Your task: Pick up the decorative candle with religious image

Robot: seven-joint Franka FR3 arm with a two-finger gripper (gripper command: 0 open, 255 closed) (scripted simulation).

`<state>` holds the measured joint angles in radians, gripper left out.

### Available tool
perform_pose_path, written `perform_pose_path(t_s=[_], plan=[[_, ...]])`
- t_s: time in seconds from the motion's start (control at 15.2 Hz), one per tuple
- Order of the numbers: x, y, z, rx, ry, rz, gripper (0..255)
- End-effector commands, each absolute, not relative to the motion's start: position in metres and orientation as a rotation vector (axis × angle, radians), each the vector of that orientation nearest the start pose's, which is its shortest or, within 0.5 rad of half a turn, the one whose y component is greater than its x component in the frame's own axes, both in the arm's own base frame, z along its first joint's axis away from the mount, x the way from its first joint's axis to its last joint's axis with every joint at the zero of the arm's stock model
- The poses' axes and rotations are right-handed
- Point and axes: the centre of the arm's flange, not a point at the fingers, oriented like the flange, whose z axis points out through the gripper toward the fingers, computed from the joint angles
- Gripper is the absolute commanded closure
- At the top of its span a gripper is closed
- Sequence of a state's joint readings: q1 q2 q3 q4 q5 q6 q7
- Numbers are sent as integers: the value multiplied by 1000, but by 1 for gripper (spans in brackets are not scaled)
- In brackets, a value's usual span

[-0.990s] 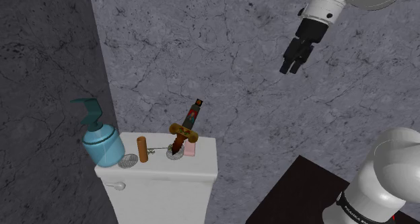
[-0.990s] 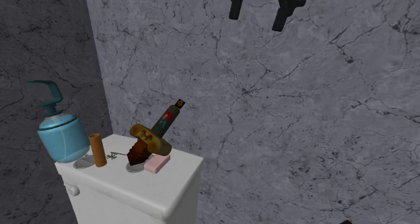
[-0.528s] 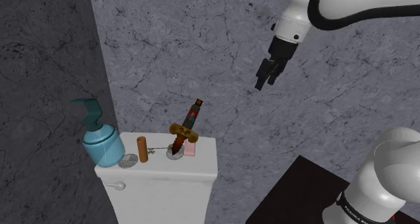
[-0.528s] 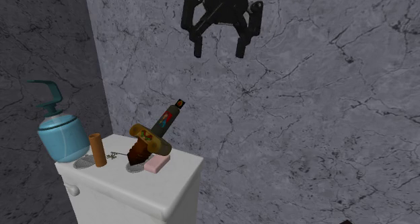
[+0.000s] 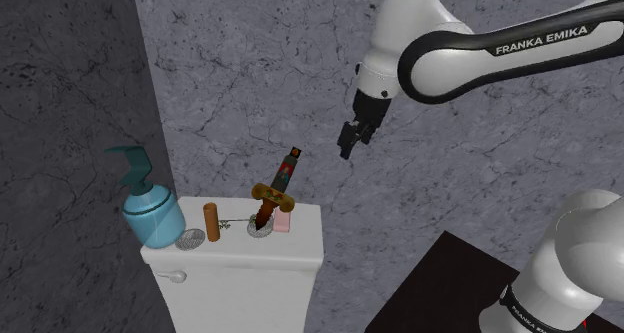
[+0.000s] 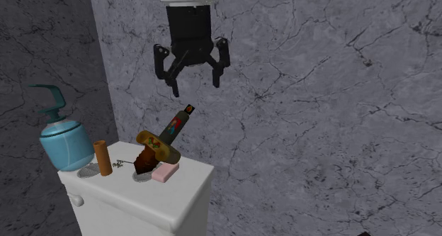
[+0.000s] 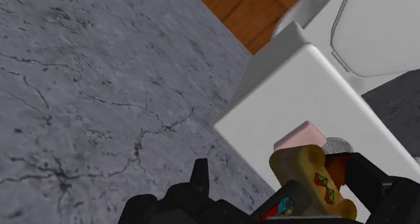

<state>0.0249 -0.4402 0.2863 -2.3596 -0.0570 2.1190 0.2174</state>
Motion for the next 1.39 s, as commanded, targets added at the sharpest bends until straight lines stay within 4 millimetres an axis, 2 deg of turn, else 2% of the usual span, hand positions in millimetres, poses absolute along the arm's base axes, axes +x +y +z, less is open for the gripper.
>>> perform_pose_path(t_s=[0.0,0.46,0.92,1.12,1.32], plan=[[430,156,486,-3272,-198,-376,0],[476,212,413,-3392,-297,-433,0],[523,259,335,-3507,-405,-494,0],[543,276,301,-3555,-454,-521,0],[544,277,288,-3558,-457,-523,0]])
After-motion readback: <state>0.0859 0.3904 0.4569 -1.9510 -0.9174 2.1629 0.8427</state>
